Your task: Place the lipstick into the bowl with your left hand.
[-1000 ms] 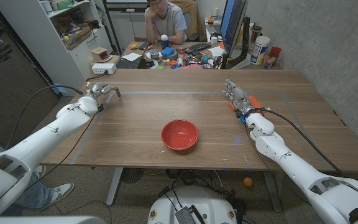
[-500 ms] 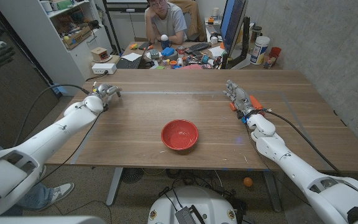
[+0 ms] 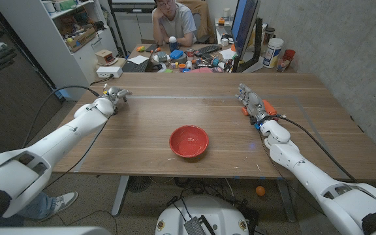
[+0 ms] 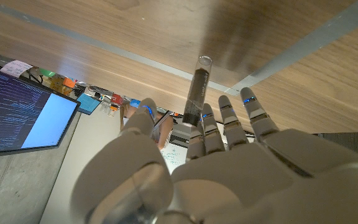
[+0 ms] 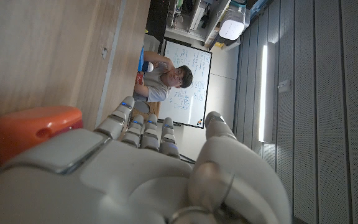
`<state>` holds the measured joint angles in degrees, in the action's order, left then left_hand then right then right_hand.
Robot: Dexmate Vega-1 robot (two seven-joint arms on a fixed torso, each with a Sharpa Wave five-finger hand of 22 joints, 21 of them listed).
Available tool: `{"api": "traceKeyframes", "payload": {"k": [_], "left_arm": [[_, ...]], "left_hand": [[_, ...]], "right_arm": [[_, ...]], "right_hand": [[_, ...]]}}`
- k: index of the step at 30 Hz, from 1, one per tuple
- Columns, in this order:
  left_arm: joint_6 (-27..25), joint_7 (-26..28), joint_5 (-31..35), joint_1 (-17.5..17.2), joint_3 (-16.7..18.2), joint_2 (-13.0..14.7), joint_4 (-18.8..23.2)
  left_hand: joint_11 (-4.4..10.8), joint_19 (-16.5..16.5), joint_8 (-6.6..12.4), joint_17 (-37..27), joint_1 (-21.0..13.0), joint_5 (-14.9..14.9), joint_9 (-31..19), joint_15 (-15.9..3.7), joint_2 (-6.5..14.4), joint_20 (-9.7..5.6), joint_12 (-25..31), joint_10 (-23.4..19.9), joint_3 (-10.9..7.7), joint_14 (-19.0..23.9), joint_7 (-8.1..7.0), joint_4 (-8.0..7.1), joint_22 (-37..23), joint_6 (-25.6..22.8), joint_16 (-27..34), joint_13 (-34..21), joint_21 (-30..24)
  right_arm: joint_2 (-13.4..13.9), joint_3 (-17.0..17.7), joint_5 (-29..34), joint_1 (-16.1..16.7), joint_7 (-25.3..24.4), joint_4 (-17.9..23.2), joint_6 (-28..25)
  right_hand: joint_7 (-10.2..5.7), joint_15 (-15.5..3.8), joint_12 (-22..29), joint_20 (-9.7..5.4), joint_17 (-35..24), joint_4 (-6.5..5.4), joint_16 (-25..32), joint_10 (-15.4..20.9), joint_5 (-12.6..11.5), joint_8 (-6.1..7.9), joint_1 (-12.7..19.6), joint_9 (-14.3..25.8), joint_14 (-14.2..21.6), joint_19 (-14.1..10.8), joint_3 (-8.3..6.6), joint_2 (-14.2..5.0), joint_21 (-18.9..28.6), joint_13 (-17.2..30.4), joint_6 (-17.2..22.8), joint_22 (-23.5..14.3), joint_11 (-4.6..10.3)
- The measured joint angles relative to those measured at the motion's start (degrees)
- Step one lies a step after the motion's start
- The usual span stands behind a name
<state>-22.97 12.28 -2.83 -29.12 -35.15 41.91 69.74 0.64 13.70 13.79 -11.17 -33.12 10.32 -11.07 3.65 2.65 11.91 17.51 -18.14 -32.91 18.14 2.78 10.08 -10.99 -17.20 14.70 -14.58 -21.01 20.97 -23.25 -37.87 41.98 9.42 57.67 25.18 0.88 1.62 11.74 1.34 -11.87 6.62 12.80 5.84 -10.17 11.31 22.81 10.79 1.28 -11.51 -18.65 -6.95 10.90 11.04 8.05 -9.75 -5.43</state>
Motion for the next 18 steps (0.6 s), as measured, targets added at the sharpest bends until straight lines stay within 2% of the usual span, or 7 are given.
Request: {"api": "traceKeyframes", "payload": {"k": [3,6,8,9,10,12,18], "left_arm": [[-1.4,1.2,0.2,0.4,-0.2,-0.8,-0.5],[-3.3,4.1,0.3,0.8,0.0,-2.1,-0.8],[-4.2,6.0,0.3,0.8,0.0,-2.1,-0.8],[-4.9,7.4,0.2,0.8,0.0,-2.1,-0.8],[-5.1,7.7,0.2,0.8,0.9,-4.4,-1.4],[-6.2,10.5,0.1,0.8,0.9,-4.4,-1.4],[-7.8,14.6,-0.3,0.2,2.3,-6.8,-1.7]], "left_hand": [[2.04,11.7,1.98,-0.5,-10.9,0.6,-0.4,-2.68,1.9,-1.42,2.7,-7.6,-0.58,8.7,-0.54,0.57,0.2,-7.2,3.3,-1.0,-3.9],[3.81,25.3,5.88,-1.0,-23.3,1.1,-1.1,-6.3,2.8,-6.55,6.8,-18.9,-0.83,20.6,-0.78,0.82,0.2,-19.2,8.4,-2.5,-10.2],[4.28,32.9,8.86,-0.8,-27.8,1.3,-2.0,-7.62,2.4,-10.38,9.1,-25.8,-0.83,28.5,-1.31,0.82,-0.4,-26.8,11.0,-3.4,-14.5],[3.69,35.4,10.0,-0.4,-28.8,1.5,-2.4,-8.08,2.1,-11.73,10.4,-27.7,-0.83,31.6,-1.43,0.81,-0.3,-29.5,11.9,-4.2,-16.0],[2.76,37.4,10.9,-0.4,-29.3,1.6,-2.7,-7.3,1.7,-12.77,11.5,-28.7,-0.92,32.7,-1.39,0.72,-0.2,-31.4,12.9,-5.2,-17.2],[2.71,40.2,11.6,-0.4,-30.8,1.8,-2.8,-7.25,1.7,-14.07,12.3,-30.7,-1.08,35.6,-1.26,0.56,-0.2,-33.1,14.1,-6.0,-19.1],[2.55,41.9,12.35,-0.6,-32.2,1.8,-2.8,-7.04,1.7,-14.98,12.4,-32.1,-1.08,36.7,-0.93,0.55,-0.2,-34.2,14.5,-7.2,-20.8]], "right_arm": [[0.0,0.2,0.0,0.0,0.0,-0.1,0.3],[0.2,0.3,0.1,0.2,-0.4,0.5,0.7],[0.5,0.4,0.1,0.4,-0.4,1.1,0.7],[0.6,0.4,0.1,0.5,-0.4,1.3,0.7],[0.6,0.4,0.6,0.5,-1.1,1.4,1.0],[0.9,0.5,0.6,0.7,-1.1,2.3,1.0],[1.6,0.7,1.2,1.1,-1.7,4.0,1.7]], "right_hand": [[0.25,-0.09,0.0,-0.04,0.0,0.0,0.2,0.0,0.0,0.0,0.0,0.0,0.1,-0.5,0.0,0.0,0.2,0.0,0.3,0.0,-0.02],[0.25,-0.09,0.0,-0.33,0.0,0.02,0.2,0.2,0.0,0.0,0.0,0.0,0.1,-0.7,0.01,0.0,0.2,0.0,0.3,0.0,-0.22],[0.25,-0.09,0.0,-0.33,0.0,0.24,0.2,0.2,0.0,0.0,0.0,0.0,0.1,-0.7,0.24,0.0,0.2,0.0,0.2,0.0,-0.22],[0.25,-0.09,0.0,-0.33,0.0,0.24,0.2,0.2,0.0,0.0,0.0,0.0,0.1,-0.7,0.24,0.0,0.2,0.0,0.2,0.0,-0.22],[0.25,-0.09,0.0,-0.33,0.0,0.24,0.2,0.2,0.0,0.0,0.0,0.0,0.1,-0.7,0.24,0.0,0.2,0.0,0.2,0.0,-0.22],[0.25,0.02,0.0,-0.32,0.0,0.24,0.2,0.2,0.0,0.0,0.0,0.0,0.2,-0.7,0.24,0.0,0.2,0.0,0.2,0.0,-0.22],[0.25,0.11,0.0,-0.32,0.0,0.24,0.2,0.4,0.0,0.0,0.0,0.0,0.3,-0.7,0.24,0.0,0.2,0.0,0.2,0.1,-0.4]]}}
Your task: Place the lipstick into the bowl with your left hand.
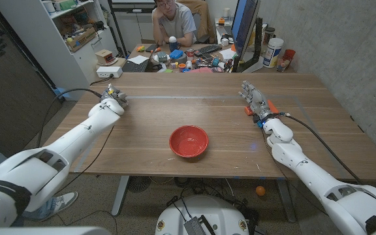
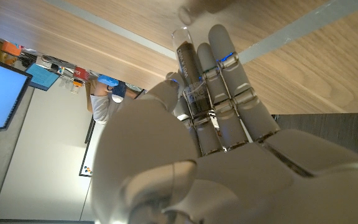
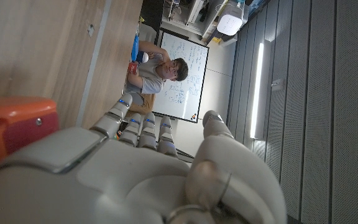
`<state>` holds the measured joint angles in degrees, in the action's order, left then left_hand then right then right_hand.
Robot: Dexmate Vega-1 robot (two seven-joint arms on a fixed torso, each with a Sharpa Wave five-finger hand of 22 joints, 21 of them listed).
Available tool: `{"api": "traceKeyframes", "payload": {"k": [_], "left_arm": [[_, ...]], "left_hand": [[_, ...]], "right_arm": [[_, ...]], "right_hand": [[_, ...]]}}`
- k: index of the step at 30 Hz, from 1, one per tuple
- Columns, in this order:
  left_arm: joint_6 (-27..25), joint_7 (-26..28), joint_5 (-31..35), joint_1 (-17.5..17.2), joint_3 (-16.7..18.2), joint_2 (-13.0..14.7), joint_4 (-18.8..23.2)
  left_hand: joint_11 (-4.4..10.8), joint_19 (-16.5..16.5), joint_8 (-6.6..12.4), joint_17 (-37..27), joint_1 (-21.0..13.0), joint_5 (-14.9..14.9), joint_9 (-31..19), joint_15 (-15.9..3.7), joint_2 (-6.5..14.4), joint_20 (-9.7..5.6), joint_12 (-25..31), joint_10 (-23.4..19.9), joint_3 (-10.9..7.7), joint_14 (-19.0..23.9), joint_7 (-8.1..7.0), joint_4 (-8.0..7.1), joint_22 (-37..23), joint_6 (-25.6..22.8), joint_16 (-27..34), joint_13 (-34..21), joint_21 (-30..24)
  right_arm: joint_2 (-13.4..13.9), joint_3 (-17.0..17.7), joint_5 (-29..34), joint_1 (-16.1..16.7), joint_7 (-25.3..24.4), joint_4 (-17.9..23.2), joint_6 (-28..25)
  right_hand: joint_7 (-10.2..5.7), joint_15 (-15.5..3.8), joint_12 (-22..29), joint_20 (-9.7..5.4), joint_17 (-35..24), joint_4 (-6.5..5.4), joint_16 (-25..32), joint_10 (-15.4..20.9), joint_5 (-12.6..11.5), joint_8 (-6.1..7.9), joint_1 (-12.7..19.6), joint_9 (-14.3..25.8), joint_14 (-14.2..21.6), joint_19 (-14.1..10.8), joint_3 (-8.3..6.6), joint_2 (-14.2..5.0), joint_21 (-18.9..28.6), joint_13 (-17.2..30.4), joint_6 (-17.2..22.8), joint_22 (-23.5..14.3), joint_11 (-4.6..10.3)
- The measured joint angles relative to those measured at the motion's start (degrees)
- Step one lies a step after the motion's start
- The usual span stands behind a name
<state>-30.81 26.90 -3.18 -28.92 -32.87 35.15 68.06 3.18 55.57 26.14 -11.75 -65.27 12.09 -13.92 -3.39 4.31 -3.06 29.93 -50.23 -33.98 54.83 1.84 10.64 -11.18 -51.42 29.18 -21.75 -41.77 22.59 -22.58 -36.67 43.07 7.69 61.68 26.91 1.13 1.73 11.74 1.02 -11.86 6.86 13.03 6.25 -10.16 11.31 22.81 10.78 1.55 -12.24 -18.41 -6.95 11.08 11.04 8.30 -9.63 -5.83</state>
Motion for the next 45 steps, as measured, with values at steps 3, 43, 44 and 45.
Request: {"api": "traceKeyframes", "payload": {"k": [3,43,44,45], "left_arm": [[-0.7,1.4,-0.2,-0.3,0.3,-0.3,0.3],[-6.5,-0.5,-1.0,-8.4,2.6,8.0,24.9],[-6.4,-1.2,-0.9,-8.7,2.6,8.4,25.6],[-6.3,-1.5,-0.9,-8.9,2.6,8.8,26.2]], "left_hand": [[0.01,0.0,0.0,0.2,0.0,0.0,-0.1,0.01,0.0,0.0,0.0,0.0,0.0,0.0,0.0,0.0,0.2,0.0,0.0,-0.2,0.0],[0.3,-0.9,-0.25,-0.1,0.0,-0.1,0.5,0.22,0.0,0.94,0.1,-0.3,0.03,1.0,-0.21,-0.45,0.2,-1.0,-0.6,-1.3,-1.2],[0.3,-0.9,-0.25,-0.1,0.0,0.0,0.5,0.21,0.0,0.94,0.1,-0.3,0.03,1.0,-0.21,-0.45,0.2,-1.0,-0.6,-1.3,-1.3],[0.3,-0.9,-0.25,-0.1,0.0,0.0,0.5,0.21,0.0,0.94,0.1,-0.3,0.03,1.0,-0.21,-0.45,0.4,-1.0,-0.6,-1.3,-1.3]], "right_arm": [[0.4,0.0,0.3,0.2,-0.1,1.1,0.1],[2.9,0.6,3.1,3.2,-4.5,10.6,0.8],[2.9,0.6,3.2,3.3,-4.7,10.8,0.9],[2.8,0.5,3.3,3.3,-4.9,10.9,0.9]], "right_hand": [[0.31,0.22,0.0,-0.22,0.0,0.0,0.0,0.0,0.0,0.0,0.0,0.0,0.2,-0.2,0.0,0.0,0.0,0.0,0.3,0.0,0.0],[0.31,0.62,0.0,0.01,0.0,0.24,0.0,0.0,0.0,0.0,0.0,0.0,0.6,-0.6,0.24,0.0,0.0,0.0,0.3,0.0,0.01],[0.31,0.62,0.0,0.01,0.0,0.24,0.0,0.0,0.0,0.0,0.0,0.0,0.6,-0.6,0.24,0.0,0.0,0.0,0.3,0.0,0.01],[0.31,0.62,0.0,0.01,0.0,0.24,0.0,0.0,0.0,0.0,0.0,0.0,0.6,-0.6,0.24,0.0,0.0,0.0,0.3,0.0,0.01]]}}
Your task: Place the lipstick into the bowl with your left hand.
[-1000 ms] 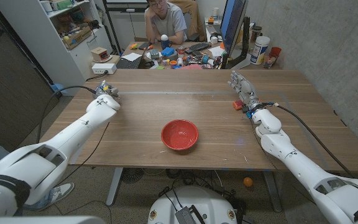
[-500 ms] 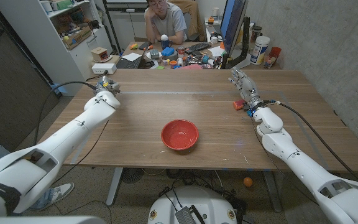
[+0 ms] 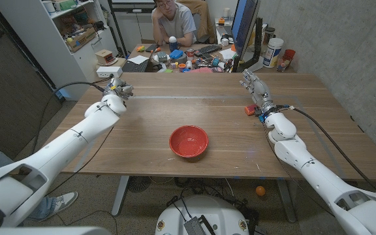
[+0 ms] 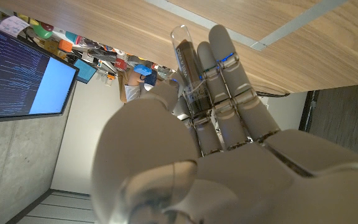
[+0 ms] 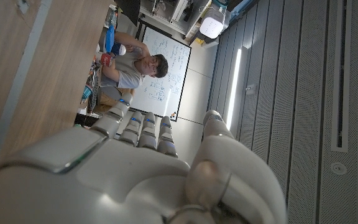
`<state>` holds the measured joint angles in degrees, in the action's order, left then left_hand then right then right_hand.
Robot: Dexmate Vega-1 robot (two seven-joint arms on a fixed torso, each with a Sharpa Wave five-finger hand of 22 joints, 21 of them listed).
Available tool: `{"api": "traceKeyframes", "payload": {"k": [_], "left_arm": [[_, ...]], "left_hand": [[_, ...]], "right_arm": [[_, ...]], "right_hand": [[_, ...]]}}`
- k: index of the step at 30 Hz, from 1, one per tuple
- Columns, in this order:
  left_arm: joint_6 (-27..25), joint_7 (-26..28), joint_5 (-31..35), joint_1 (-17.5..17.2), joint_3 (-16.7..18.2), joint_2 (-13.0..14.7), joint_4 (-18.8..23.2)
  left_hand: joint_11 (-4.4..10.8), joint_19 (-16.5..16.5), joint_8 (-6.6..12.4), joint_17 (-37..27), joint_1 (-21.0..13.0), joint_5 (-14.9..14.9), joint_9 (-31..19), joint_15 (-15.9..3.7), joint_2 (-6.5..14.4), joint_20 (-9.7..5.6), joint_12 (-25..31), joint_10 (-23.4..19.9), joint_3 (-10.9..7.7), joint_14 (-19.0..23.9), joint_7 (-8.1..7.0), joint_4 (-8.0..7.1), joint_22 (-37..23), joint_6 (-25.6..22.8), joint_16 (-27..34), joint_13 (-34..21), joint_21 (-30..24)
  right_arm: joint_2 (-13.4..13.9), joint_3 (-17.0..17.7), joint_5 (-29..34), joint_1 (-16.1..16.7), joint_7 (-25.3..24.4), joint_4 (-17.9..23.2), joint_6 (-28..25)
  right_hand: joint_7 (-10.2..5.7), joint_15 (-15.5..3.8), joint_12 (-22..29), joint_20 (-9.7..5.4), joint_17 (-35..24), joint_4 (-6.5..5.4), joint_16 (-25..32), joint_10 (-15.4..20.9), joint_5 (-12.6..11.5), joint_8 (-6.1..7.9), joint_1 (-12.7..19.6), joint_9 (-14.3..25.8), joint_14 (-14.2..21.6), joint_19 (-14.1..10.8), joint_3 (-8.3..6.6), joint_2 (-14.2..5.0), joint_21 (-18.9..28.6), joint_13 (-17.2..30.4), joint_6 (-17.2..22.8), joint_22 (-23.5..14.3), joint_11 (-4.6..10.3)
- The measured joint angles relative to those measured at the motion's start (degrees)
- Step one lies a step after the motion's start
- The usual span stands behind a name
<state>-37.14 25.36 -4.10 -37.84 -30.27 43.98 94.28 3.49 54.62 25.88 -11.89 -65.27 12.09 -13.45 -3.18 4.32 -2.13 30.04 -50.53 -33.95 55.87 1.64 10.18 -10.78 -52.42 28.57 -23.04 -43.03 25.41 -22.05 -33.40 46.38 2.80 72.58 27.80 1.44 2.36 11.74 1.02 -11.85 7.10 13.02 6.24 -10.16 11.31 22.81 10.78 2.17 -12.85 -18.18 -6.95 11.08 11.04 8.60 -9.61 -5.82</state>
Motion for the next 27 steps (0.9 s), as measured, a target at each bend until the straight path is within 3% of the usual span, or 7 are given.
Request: {"api": "traceKeyframes", "payload": {"k": [9,27], "left_arm": [[1.4,-4.0,0.4,-1.4,-0.2,2.9,3.8],[9.1,-17.7,2.2,-1.9,-1.4,10.1,9.6]], "left_hand": [[0.0,-0.4,0.01,-0.3,0.0,0.0,0.0,-0.02,0.0,0.41,-0.2,0.0,0.01,0.0,0.0,0.01,0.1,0.0,0.0,-0.2,-0.2],[0.01,-0.7,0.24,-0.8,-0.1,0.0,0.2,0.11,0.1,0.71,-0.4,0.0,0.25,0.3,0.01,-0.21,0.1,0.0,0.0,-0.6,-0.4]], "right_arm": [[-0.3,-0.3,1.3,0.7,-2.0,1.5,0.0],[-0.7,-0.5,4.5,3.5,-7.6,6.5,-0.1]], "right_hand": [[0.0,0.0,0.0,0.0,0.0,0.0,0.0,0.0,0.0,0.0,0.0,0.0,0.0,0.0,0.0,0.0,0.0,0.0,0.0,0.0,0.0],[0.0,-0.01,0.0,0.0,-0.3,0.24,0.0,0.0,0.0,0.0,0.0,0.0,0.0,0.0,0.24,0.0,0.0,0.0,0.0,0.0,0.0]]}}
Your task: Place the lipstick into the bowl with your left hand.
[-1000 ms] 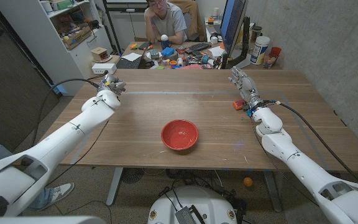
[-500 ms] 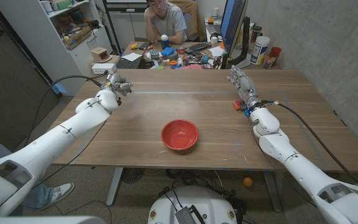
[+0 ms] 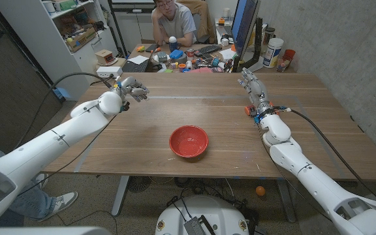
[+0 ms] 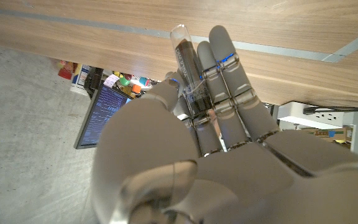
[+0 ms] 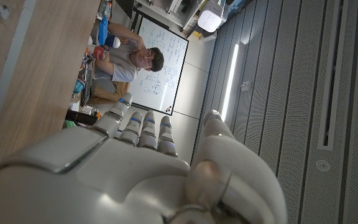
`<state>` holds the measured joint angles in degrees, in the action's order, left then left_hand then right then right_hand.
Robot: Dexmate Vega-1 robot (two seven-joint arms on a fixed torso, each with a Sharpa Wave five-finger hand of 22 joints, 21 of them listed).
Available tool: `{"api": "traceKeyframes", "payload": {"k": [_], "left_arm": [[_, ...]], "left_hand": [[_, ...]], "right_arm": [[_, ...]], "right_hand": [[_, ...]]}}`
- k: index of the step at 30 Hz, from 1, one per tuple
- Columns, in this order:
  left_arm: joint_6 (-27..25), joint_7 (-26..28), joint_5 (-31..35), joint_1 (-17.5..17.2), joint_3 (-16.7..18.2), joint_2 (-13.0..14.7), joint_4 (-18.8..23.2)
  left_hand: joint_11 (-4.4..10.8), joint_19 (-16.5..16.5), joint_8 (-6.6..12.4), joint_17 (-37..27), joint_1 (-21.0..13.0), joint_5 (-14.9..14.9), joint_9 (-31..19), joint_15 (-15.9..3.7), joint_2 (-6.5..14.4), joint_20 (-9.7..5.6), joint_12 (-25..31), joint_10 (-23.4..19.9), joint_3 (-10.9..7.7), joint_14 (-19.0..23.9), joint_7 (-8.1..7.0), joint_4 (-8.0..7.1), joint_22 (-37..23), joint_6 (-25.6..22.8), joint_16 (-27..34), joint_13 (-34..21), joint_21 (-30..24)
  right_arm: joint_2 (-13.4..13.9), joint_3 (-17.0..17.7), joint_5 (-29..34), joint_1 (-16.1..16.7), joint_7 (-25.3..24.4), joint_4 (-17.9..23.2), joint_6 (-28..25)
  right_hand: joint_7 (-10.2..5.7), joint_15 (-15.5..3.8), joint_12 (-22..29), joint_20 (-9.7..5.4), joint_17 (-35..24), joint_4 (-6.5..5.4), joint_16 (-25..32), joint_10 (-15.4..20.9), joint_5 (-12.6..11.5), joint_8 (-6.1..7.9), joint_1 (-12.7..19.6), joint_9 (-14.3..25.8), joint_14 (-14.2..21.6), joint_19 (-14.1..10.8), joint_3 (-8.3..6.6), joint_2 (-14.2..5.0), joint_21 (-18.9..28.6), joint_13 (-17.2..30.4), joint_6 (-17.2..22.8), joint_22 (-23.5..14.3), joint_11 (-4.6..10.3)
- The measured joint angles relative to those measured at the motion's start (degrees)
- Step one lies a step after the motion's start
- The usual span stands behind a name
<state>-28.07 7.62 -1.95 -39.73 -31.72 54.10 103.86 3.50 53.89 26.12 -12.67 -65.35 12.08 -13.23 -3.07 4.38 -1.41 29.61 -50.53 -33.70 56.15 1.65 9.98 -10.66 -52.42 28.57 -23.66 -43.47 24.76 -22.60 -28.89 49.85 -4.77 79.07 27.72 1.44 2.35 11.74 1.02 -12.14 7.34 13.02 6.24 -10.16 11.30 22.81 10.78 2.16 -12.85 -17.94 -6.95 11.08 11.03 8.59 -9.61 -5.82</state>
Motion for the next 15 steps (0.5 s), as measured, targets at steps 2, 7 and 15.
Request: {"api": "traceKeyframes", "payload": {"k": [2,7,15], "left_arm": [[0.8,-1.3,0.4,0.2,-0.3,0.7,0.5],[3.6,-4.8,1.9,0.6,-0.8,1.7,1.1],[9.6,-8.9,6.7,1.7,-2.4,2.5,1.2]], "left_hand": [[0.0,0.0,0.0,0.0,0.0,0.2,0.0,0.0,0.0,0.0,0.0,0.0,0.0,0.0,0.0,0.0,0.0,0.0,-0.4,0.0,0.0],[0.0,-0.3,0.0,0.0,0.0,0.2,0.1,-0.04,0.0,0.28,0.0,0.0,0.01,0.0,0.0,0.0,0.0,0.0,-0.4,-0.1,0.0],[0.23,-1.4,-0.03,-0.3,0.0,0.2,0.1,-0.13,0.0,-0.02,-0.2,-0.2,0.07,-0.1,-0.41,0.06,0.0,-0.4,-0.4,-0.4,0.0]], "right_arm": [[0.0,0.0,0.3,0.3,-0.6,0.5,0.0],[-0.1,0.0,1.6,1.4,-2.4,2.2,-0.2],[-0.1,0.0,3.1,2.7,-4.7,4.4,-0.4]], "right_hand": [[0.0,0.0,0.0,0.0,0.0,0.0,0.0,0.0,0.0,0.0,0.0,0.0,0.0,0.0,0.0,0.0,0.0,0.0,0.0,0.0,0.0],[0.0,0.0,0.0,0.0,0.0,0.0,0.0,0.0,0.0,0.0,0.0,0.0,0.0,0.0,0.0,0.0,0.0,0.0,0.0,0.0,0.0],[0.0,-0.22,0.0,-0.42,0.0,-0.23,0.0,0.2,0.0,0.0,0.0,0.0,0.2,-0.4,0.23,0.0,0.0,0.0,0.0,0.0,0.21]]}}
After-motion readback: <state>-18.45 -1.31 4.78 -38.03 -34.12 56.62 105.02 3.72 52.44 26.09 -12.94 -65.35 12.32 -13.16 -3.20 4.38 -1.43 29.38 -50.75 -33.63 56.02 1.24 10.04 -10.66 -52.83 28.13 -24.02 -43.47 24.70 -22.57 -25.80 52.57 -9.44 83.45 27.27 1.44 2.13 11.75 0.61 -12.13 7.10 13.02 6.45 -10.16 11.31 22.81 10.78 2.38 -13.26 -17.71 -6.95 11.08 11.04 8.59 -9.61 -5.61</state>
